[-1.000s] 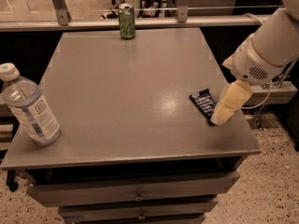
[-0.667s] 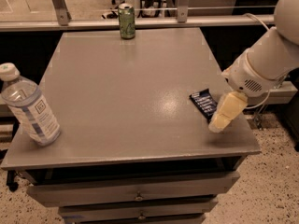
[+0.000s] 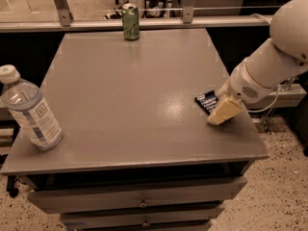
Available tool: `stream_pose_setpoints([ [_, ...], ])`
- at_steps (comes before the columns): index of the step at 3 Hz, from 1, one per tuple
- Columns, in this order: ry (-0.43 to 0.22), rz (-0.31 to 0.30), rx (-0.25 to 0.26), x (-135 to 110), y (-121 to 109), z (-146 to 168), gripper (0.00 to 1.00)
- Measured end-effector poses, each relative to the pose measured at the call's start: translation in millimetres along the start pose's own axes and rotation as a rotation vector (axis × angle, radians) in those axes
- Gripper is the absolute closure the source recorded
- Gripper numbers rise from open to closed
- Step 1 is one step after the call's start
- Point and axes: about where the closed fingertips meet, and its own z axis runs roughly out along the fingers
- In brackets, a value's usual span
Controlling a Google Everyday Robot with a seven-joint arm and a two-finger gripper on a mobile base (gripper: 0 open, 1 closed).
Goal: Move rxbar blueberry near blue plastic bottle
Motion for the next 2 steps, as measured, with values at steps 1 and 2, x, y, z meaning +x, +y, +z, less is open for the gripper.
stream_pose_setpoints([
  [1, -0.008, 0.024, -0.022, -10, -7, -2, 0.64],
  [2, -0.009, 0.027, -0.058, -22, -7, -5, 0.87],
])
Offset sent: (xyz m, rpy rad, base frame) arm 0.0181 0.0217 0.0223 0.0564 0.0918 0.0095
